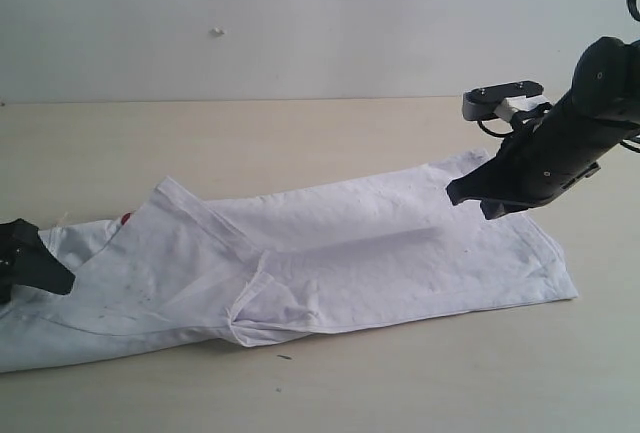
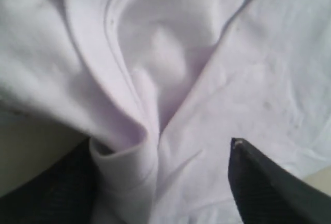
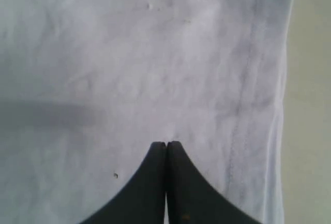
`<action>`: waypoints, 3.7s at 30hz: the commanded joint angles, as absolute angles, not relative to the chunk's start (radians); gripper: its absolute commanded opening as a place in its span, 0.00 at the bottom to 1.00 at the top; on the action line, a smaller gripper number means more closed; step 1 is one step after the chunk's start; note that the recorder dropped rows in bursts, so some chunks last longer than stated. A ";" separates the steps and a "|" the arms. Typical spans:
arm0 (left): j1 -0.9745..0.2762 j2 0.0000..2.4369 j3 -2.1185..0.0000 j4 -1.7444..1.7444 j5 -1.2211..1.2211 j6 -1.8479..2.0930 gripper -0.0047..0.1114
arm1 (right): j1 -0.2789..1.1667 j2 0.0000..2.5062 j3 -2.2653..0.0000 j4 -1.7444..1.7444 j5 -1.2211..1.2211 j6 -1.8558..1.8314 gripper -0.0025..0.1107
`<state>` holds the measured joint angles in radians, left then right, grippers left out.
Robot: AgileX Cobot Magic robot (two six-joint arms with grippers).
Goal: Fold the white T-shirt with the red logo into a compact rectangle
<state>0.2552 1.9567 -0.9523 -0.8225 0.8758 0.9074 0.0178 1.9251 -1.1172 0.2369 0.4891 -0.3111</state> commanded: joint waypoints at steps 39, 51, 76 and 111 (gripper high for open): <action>0.354 1.761 -1.169 -0.998 1.168 0.787 0.04 | 0.016 1.920 -1.124 0.240 0.491 -0.320 0.02; -0.121 1.698 -1.175 -1.294 0.949 0.833 0.04 | -0.030 1.920 -1.124 -0.592 0.608 0.454 0.02; -0.547 1.964 -1.491 -1.332 0.678 0.836 0.62 | -0.029 1.920 -1.124 -0.407 0.570 0.359 0.02; -0.438 1.950 -1.422 -0.267 1.009 0.433 0.30 | -0.029 1.866 -1.124 0.403 0.951 -0.249 0.57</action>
<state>-0.4406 1.9564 -1.4250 -0.2696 1.0124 0.4374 -0.0271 1.8662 -1.1172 0.4386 0.9304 -0.2851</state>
